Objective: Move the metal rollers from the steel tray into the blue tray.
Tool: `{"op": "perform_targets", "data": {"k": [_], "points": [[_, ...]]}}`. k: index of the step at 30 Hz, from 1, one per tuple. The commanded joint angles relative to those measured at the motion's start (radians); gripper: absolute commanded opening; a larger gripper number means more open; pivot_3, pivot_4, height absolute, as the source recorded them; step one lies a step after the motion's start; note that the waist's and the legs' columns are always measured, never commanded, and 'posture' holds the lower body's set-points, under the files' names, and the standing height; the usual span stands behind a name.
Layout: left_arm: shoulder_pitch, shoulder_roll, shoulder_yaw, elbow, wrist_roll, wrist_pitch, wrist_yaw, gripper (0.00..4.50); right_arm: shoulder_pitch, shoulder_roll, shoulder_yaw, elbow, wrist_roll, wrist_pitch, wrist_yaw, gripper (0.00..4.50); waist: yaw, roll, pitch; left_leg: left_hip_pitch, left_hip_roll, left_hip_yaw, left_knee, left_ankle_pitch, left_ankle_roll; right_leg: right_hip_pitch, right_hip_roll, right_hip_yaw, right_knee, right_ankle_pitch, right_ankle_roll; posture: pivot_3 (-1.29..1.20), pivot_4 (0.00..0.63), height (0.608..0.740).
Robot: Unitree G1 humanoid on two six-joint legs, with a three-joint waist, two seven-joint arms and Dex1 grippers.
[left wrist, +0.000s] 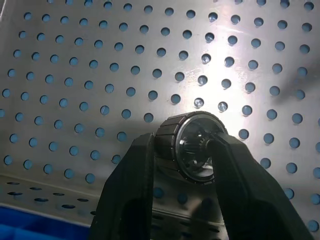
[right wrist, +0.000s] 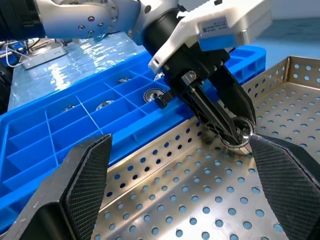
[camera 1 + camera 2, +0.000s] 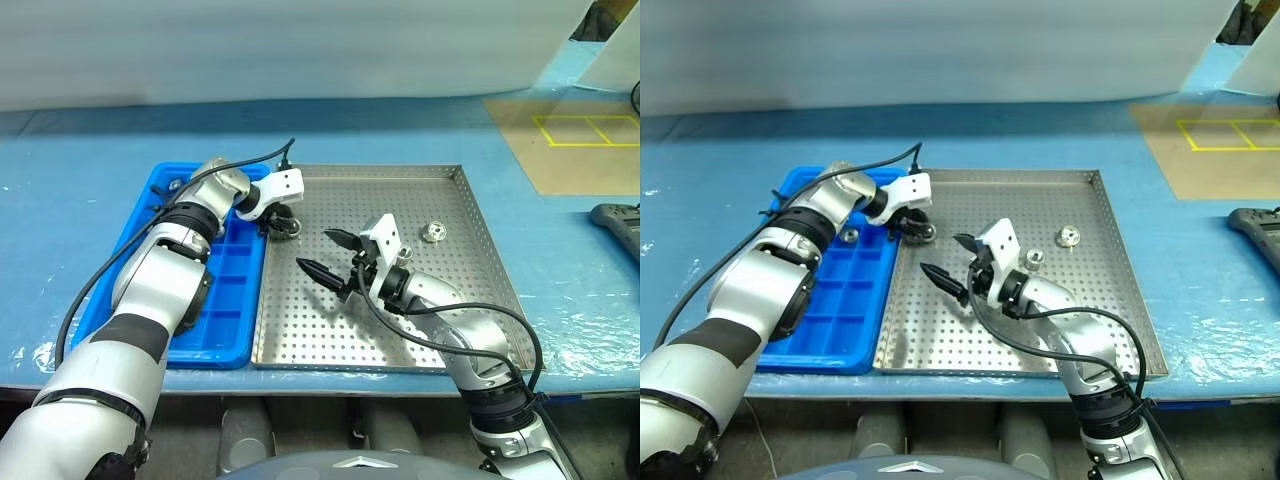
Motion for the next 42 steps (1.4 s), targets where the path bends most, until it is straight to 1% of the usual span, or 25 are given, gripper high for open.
{"op": "perform_targets", "data": {"k": [1,6,16,19,25,30,37,42], "points": [[-0.008,0.018,0.037,-0.040,-0.039,0.009,-0.010,1.33,-0.013,-0.006,-0.004,-0.015,0.002,-0.027,0.016,4.50,0.000,0.000,0.000,0.000,0.000,0.000,0.000,0.000,0.000,0.000,0.000,0.000,0.000,0.000,0.000,-0.18,0.150,0.740],[-0.013,0.026,0.078,-0.066,-0.086,0.041,-0.023,1.33,-0.012,-0.015,-0.005,-0.006,0.000,-0.033,0.026,4.50,0.000,0.000,0.000,0.000,0.000,0.000,0.000,0.000,0.000,0.000,0.000,0.000,0.000,0.000,0.000,-0.18,0.150,0.740],[-0.017,0.045,0.114,-0.135,-0.142,0.087,-0.038,1.33,-0.014,-0.027,-0.004,0.007,-0.002,-0.039,0.044,4.50,0.000,0.000,0.000,0.000,0.000,0.000,0.000,0.000,0.000,0.000,0.000,0.000,0.000,0.000,0.000,-0.17,0.150,0.740],[0.005,0.059,0.108,-0.185,-0.156,0.093,-0.097,1.33,-0.018,-0.031,-0.004,0.011,-0.004,-0.040,0.050,4.50,0.001,0.000,0.000,0.000,0.000,0.000,0.000,0.000,0.000,0.000,0.000,0.000,0.000,0.000,0.000,-0.17,0.150,0.740],[0.017,0.068,0.148,-0.267,-0.189,0.145,-0.017,1.33,-0.030,-0.044,-0.008,0.020,-0.003,-0.039,0.069,4.50,0.001,-0.001,0.000,0.000,0.000,0.000,0.000,0.000,0.000,0.000,0.000,0.000,0.000,0.000,0.000,-0.14,0.150,0.740],[0.066,0.095,0.164,-0.395,-0.232,0.229,-0.024,1.33,-0.050,-0.048,-0.007,0.032,0.000,-0.037,0.091,4.50,0.000,-0.001,0.000,0.000,0.000,0.000,0.000,0.000,0.000,-0.001,0.000,0.000,0.000,0.000,0.000,-0.11,0.150,0.740],[0.203,0.161,0.180,-0.678,-0.316,0.378,-0.049,1.33,-0.082,-0.065,-0.029,0.050,0.033,-0.033,0.149,4.50,0.004,0.000,0.001,-0.001,0.000,0.000,-0.001,0.000,0.000,-0.001,0.000,-0.001,0.000,0.000,0.000,-0.06,0.150,0.740],[0.301,0.204,0.203,-0.854,-0.376,0.465,-0.023,1.33,-0.112,-0.077,-0.045,0.082,0.037,-0.069,0.202,4.50,0.009,0.000,0.001,-0.001,0.001,0.000,-0.001,0.000,0.000,-0.002,0.000,-0.001,0.000,0.000,0.000,-0.01,0.150,0.740]]}}
